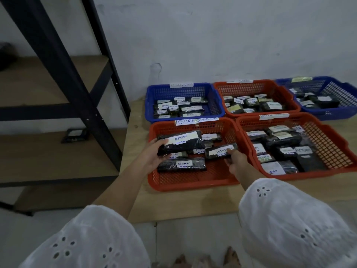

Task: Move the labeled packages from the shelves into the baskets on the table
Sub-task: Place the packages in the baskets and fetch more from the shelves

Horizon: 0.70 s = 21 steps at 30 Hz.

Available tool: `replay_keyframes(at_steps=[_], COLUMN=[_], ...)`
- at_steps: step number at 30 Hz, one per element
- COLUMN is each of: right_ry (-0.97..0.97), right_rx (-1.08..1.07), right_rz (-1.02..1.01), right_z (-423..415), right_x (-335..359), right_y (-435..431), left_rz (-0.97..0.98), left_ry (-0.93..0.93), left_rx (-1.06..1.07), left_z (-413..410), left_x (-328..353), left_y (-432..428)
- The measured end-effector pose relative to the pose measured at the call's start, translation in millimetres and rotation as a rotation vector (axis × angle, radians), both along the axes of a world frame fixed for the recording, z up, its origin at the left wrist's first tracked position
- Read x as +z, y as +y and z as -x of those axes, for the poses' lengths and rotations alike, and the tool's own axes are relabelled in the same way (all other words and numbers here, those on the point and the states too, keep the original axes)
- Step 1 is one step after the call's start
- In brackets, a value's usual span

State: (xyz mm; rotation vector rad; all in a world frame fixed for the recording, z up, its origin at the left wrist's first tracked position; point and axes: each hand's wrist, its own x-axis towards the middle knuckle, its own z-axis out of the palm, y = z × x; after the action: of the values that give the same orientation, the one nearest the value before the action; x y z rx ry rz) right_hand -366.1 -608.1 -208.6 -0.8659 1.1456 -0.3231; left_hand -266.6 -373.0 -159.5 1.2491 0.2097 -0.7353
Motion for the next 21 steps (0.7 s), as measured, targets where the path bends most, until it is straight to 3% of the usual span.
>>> replay_keyframes(at_steps=[9, 21], right_ry=[0.023, -0.039], right_rx=[0.069, -0.129], right_rz=[-0.120, -0.121], right_z=[-7.6, -20.9], right_x=[-10.9, -16.0], right_y=[-0.6, 16.5], left_rz=[-0.031, -0.007], left_ry=[-0.016, -0.016], left_rx=[-0.016, -0.026], left_z=[-2.5, -8.8], left_x=[-7.8, -5.4], left_y=[-6.7, -4.0])
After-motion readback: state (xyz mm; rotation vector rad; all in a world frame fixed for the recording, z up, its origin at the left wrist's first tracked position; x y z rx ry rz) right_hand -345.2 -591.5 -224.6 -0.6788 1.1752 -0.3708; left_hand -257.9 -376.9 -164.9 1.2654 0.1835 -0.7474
